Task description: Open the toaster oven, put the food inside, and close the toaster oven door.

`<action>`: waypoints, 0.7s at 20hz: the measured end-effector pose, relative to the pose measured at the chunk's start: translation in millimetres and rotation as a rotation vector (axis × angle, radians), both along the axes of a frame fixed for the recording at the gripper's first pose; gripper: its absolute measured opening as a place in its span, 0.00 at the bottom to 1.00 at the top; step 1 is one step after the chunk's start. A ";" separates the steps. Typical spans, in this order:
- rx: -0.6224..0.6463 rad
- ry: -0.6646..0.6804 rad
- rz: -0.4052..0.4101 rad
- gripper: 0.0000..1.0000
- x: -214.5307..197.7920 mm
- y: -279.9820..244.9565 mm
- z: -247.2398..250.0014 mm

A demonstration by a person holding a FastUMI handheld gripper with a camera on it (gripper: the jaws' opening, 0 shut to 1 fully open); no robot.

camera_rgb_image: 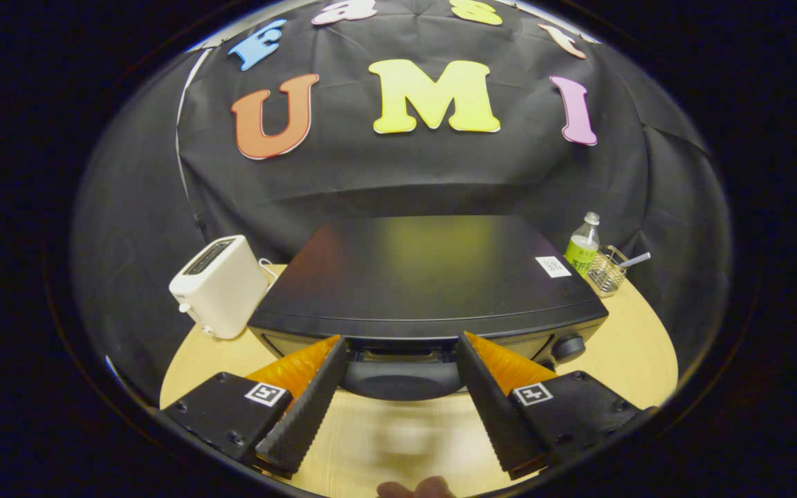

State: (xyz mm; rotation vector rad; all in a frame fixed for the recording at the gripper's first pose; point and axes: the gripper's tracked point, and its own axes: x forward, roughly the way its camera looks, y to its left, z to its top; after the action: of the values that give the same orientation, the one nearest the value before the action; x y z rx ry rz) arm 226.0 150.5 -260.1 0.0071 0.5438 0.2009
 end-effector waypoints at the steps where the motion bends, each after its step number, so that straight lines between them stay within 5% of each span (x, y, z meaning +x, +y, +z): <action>1: -0.013 0.004 -0.002 1.00 -4.2 -0.9 0.8; 6: -0.024 -0.005 0.012 1.00 -11.1 -1.3 -5.8; 14: -0.021 0.073 0.006 1.00 -80.8 -11.4 -42.4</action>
State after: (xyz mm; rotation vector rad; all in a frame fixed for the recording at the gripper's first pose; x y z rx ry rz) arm 145.2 139.0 -302.6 -0.0074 0.6182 0.2016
